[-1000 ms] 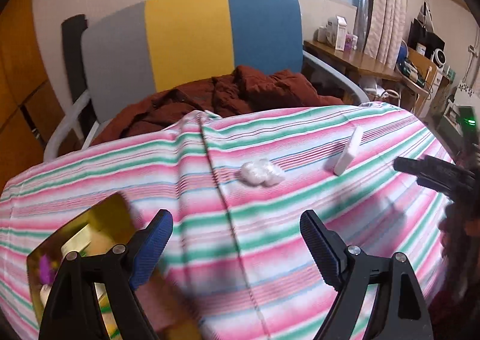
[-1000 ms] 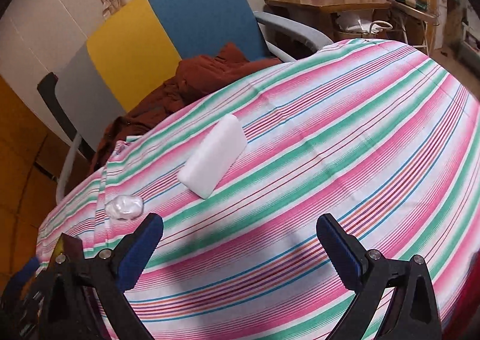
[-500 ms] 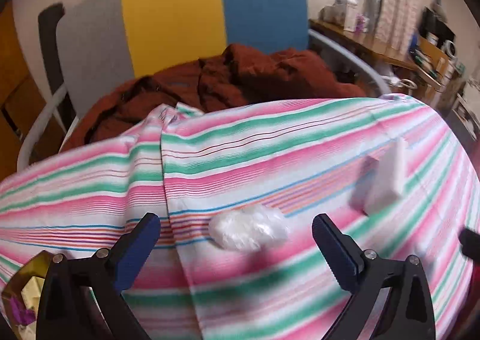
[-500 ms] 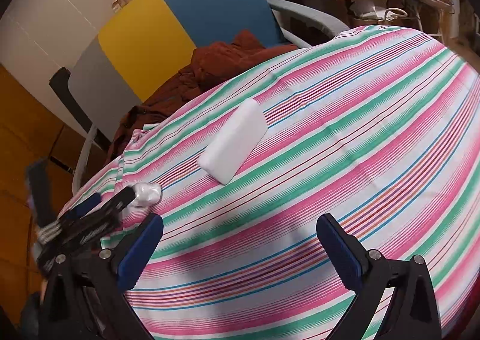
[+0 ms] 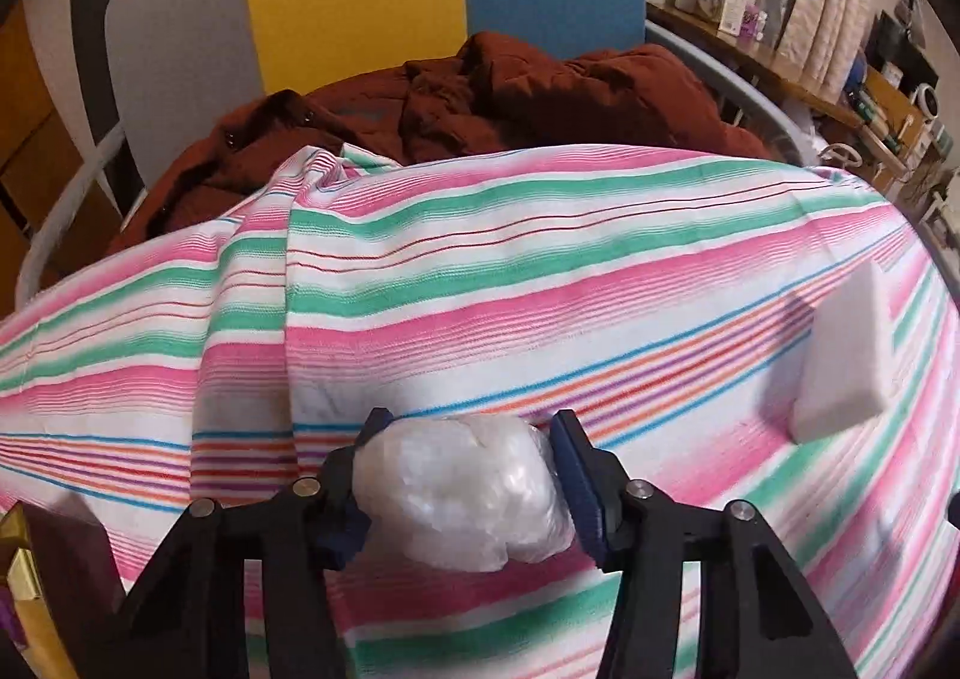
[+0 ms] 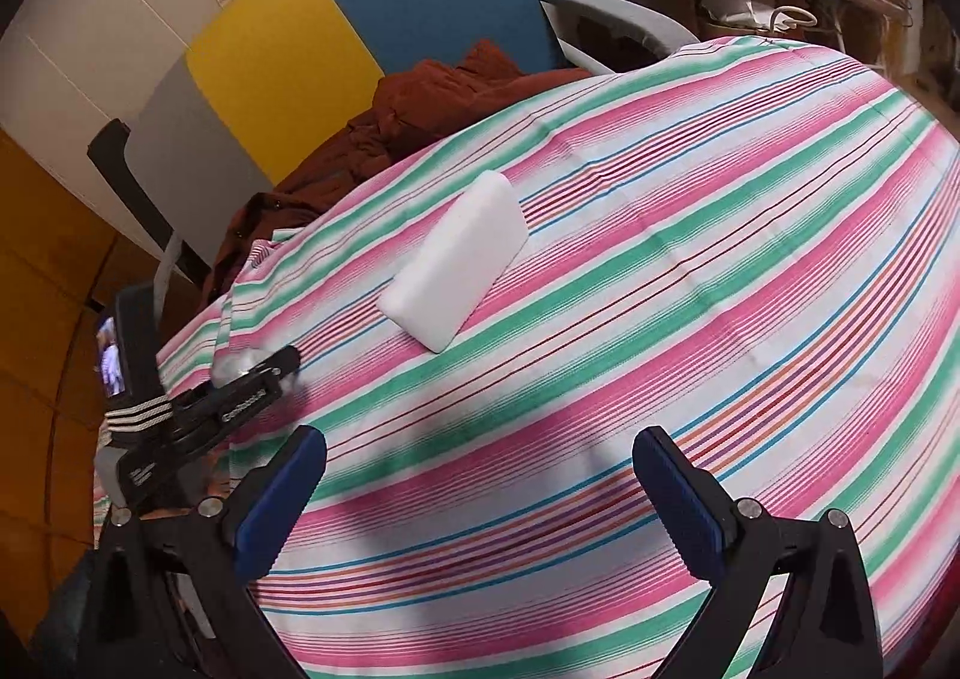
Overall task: Organize objects
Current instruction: 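Grasp the wrapped cotton bundle with the left tool while the right tool grasps the white eraser sponge, then carry the cotton bundle and white eraser sponge into the gold tray and release both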
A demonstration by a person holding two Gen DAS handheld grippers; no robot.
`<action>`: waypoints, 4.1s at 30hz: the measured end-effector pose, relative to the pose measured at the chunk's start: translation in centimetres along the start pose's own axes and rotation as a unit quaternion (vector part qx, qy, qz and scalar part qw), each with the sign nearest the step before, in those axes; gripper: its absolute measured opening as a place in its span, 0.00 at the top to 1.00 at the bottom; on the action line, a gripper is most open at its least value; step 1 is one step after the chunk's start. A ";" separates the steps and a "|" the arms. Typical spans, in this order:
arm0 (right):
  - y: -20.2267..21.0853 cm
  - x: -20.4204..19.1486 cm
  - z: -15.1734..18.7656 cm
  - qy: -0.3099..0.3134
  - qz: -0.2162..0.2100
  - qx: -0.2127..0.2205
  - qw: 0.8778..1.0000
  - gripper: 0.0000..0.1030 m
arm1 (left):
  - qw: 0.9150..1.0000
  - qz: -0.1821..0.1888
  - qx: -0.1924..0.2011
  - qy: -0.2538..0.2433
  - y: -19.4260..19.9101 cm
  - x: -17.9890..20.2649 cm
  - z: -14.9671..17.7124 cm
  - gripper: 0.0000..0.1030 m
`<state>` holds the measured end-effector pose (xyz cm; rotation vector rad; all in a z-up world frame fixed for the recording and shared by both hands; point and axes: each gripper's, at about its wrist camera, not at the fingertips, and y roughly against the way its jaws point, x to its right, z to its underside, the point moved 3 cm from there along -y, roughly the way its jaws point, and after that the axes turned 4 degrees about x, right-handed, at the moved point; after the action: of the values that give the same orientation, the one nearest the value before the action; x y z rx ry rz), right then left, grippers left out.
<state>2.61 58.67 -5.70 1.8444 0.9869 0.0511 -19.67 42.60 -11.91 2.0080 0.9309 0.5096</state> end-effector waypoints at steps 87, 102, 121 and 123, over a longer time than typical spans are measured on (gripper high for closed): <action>-4.4 -0.2 3.3 0.170 0.092 -0.077 0.978 0.33 | 0.996 0.050 0.080 0.005 11.4 2.7 11.2 0.53; -5.0 -3.9 4.5 0.224 0.067 -0.070 0.970 0.33 | 0.989 0.033 0.140 0.026 19.9 -1.3 12.0 0.53; -0.4 -12.5 10.9 0.275 -0.042 -0.084 0.957 0.33 | 0.978 -0.022 0.149 0.148 24.7 -14.3 18.1 0.53; 0.6 -14.1 11.4 0.284 -0.061 -0.076 0.954 0.33 | 0.974 -0.034 0.153 0.166 25.6 -16.2 19.0 0.53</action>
<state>-1.38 41.02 -5.62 1.6510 1.4439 0.5956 -7.05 10.80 -1.65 2.1935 1.3469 0.7138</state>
